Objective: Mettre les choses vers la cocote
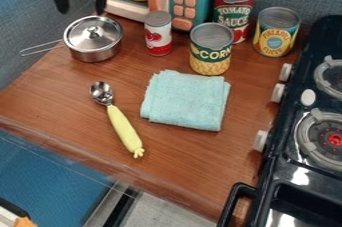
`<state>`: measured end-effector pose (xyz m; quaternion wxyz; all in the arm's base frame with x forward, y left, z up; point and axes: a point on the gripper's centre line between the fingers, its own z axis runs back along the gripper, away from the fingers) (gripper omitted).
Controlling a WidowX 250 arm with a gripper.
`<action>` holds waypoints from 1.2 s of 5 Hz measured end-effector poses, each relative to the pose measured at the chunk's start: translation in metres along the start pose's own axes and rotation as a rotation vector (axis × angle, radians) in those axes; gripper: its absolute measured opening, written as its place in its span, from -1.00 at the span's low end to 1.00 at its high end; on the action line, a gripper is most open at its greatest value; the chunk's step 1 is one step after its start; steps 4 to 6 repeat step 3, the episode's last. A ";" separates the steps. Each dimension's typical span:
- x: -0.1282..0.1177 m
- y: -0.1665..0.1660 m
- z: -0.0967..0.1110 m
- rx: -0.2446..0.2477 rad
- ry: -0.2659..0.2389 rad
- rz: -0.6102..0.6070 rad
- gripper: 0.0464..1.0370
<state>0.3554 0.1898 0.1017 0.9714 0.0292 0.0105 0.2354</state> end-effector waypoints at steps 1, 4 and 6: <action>-0.017 0.006 0.007 0.005 0.039 -0.013 0.93; -0.066 -0.017 0.005 0.047 0.039 -0.128 0.93; -0.066 -0.017 0.005 0.047 0.039 -0.128 0.93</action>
